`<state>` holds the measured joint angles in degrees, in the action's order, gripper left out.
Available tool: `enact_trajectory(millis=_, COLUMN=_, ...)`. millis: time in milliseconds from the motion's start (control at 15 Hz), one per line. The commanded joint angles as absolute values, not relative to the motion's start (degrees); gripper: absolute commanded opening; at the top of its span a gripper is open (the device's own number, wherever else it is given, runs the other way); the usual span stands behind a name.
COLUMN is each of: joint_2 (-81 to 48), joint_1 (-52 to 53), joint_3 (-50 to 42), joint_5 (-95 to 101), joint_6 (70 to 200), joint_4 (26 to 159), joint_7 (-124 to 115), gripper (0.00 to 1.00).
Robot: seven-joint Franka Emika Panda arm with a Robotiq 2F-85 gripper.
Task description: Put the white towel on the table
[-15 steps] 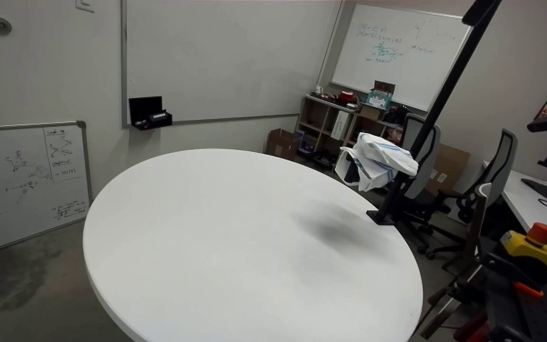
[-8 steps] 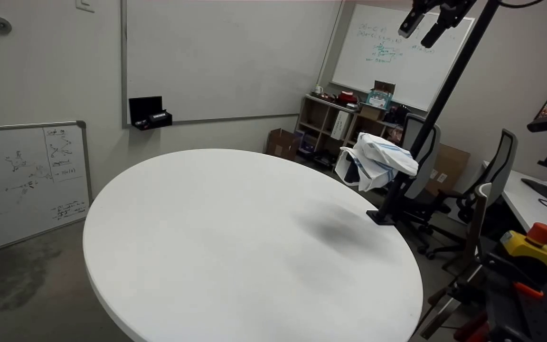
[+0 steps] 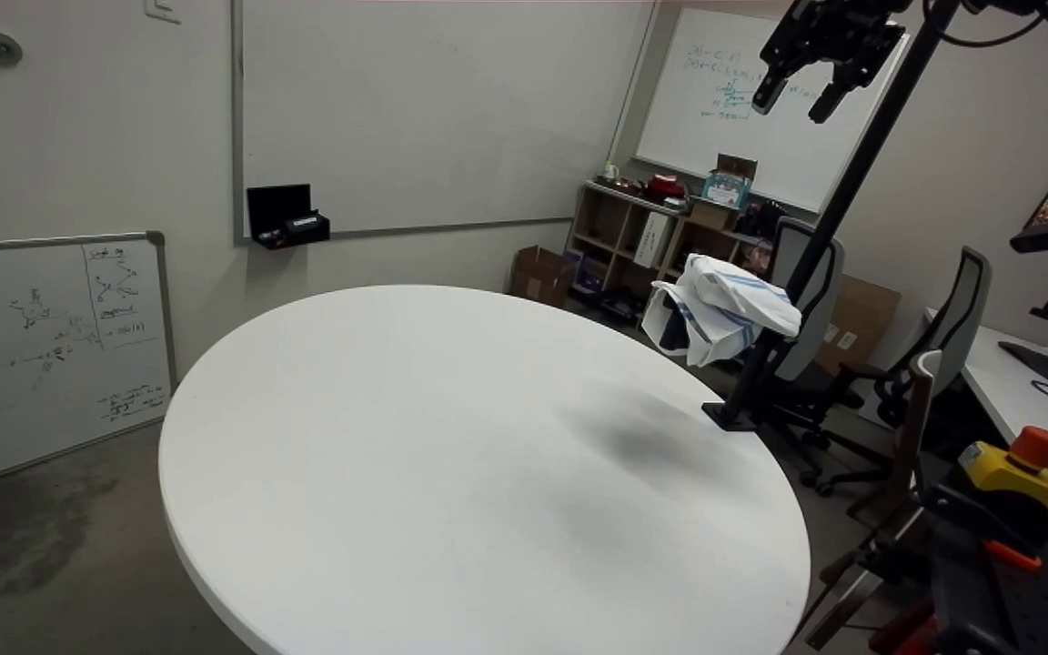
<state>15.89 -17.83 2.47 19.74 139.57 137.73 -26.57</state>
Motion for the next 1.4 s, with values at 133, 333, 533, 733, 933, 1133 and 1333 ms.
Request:
enact_trajectory(millis=133, joint_2=15.3, joint_1=-16.1, joint_3=0.3, joint_5=20.3, joint_6=139.4, joint_4=137.5, joint_7=-26.9, gripper=1.00)
enact_trajectory(millis=333, joint_2=15.4, joint_1=-15.8, joint_3=0.4, joint_5=20.2, joint_6=139.4, joint_4=137.5, joint_7=-26.9, gripper=1.00)
enact_trajectory(millis=533, joint_2=13.8, joint_1=-15.4, joint_3=0.7, joint_5=20.9, joint_6=139.2, joint_4=138.0, joint_7=-26.7, gripper=1.00)
enact_trajectory(millis=733, joint_2=11.1, joint_1=-15.5, joint_3=0.4, joint_5=22.0, joint_6=140.2, joint_4=137.1, joint_7=-27.8, gripper=1.00)
enact_trajectory(millis=933, joint_2=8.1, joint_1=-16.0, joint_3=-0.4, joint_5=23.9, joint_6=140.9, joint_4=135.5, joint_7=-29.8, gripper=1.00)
enact_trajectory(millis=1133, joint_2=4.4, joint_1=-15.9, joint_3=-2.1, joint_5=25.1, joint_6=140.6, joint_4=133.1, joint_7=-32.0, gripper=1.00)
enact_trajectory(millis=1333, joint_2=0.8, joint_1=-15.4, joint_3=-4.3, joint_5=25.3, joint_6=140.5, joint_4=130.7, joint_7=-33.9, gripper=1.00)
